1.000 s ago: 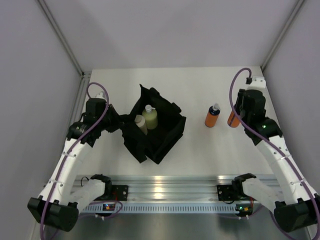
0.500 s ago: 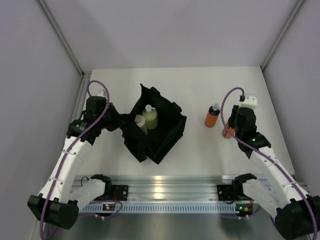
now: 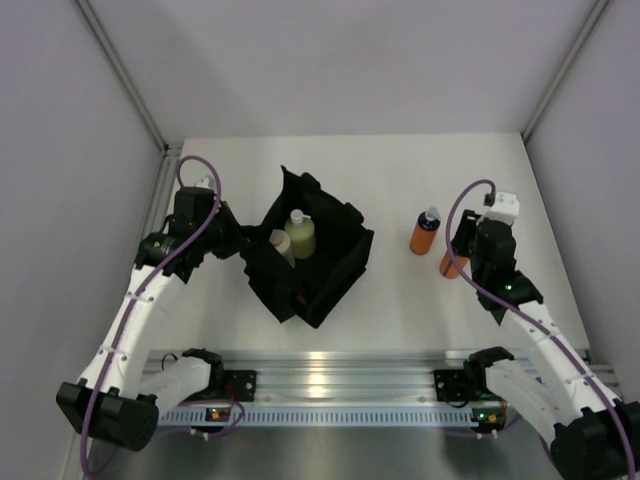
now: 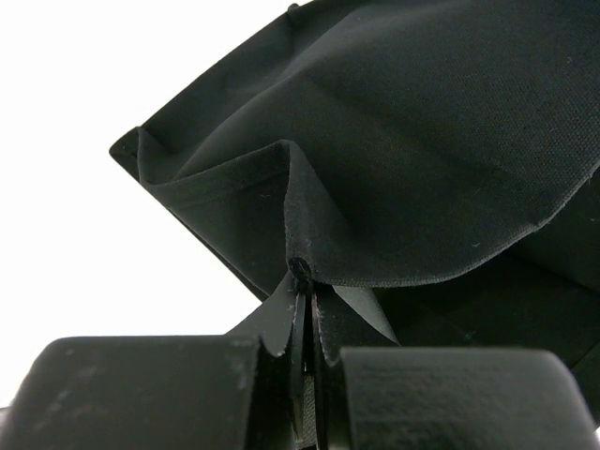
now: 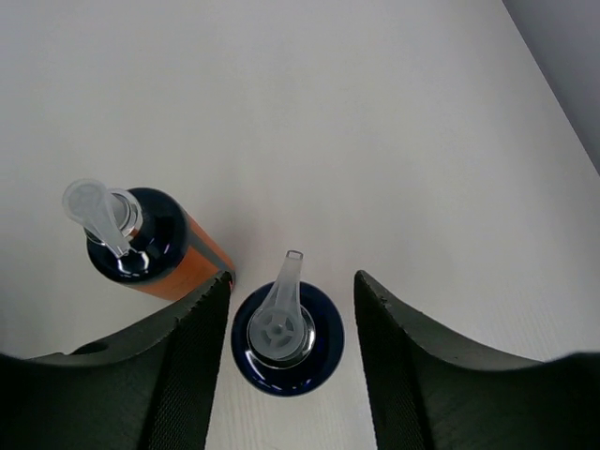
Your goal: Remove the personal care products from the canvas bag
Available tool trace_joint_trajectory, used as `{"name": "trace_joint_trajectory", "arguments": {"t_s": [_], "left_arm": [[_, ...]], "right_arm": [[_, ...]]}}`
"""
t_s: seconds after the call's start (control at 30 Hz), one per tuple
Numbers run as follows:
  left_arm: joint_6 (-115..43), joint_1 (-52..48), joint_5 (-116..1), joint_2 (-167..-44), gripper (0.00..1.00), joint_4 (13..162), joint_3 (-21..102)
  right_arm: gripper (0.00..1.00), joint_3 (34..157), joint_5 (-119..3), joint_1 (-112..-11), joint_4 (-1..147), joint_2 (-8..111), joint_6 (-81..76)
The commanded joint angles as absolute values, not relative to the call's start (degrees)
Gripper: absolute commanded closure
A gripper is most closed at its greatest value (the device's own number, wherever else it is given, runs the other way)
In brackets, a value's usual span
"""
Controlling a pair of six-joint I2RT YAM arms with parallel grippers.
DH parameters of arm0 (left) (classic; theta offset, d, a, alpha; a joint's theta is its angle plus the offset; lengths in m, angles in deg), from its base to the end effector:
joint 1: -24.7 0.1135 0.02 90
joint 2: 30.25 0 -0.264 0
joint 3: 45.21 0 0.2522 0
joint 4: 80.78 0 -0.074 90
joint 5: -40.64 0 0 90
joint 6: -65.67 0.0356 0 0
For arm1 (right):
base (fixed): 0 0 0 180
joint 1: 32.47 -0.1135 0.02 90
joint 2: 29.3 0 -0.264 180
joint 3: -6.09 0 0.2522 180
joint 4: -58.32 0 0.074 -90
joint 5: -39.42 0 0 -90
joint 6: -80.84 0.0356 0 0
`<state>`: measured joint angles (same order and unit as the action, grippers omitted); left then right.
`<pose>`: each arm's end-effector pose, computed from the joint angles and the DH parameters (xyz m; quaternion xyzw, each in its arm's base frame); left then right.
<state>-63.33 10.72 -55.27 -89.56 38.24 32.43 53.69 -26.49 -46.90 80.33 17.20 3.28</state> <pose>0.1982 -0.0531 0.3457 -0.1779 0.8974 -0.2211 0.3379 0.1875 0.0333 0.2718 0.1043 0.8075 -0.0383 0.5793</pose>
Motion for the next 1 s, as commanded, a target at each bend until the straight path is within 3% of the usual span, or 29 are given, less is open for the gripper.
{"name": "trace_joint_trajectory", "arguments": {"t_s": [0.0,0.23,0.4,0.47,0.6,0.77,0.97], "left_arm": [[-62.7,10.3,-54.6,-89.9,1.00,37.5,33.7],[-62.7,10.3,-54.4,-89.8,1.00,37.0,34.2],[-64.8,10.4,-52.1,-88.6,1.00,36.8,33.9],[-65.9,10.3,-50.9,-87.6,1.00,36.8,33.2],[-68.7,10.3,-50.0,-86.5,1.00,36.2,32.3],[-72.3,10.3,-46.8,-85.2,1.00,36.2,30.4],[-73.7,10.3,-43.9,-85.2,1.00,36.2,32.4]], "right_arm": [[0.45,56.4,-27.6,-46.1,75.9,16.6,3.2],[0.43,63.3,-32.2,-46.2,80.3,15.6,3.1],[0.43,78.2,-41.2,-49.3,87.8,18.7,8.1],[0.44,84.9,-45.0,-52.8,89.7,21.5,9.6],[0.47,99.0,-40.9,-73.9,99.1,34.2,8.4],[0.49,113.3,-44.5,-90.5,101.2,50.2,6.0],[0.48,118.6,-45.0,-93.8,102.4,60.5,-0.1]]}}
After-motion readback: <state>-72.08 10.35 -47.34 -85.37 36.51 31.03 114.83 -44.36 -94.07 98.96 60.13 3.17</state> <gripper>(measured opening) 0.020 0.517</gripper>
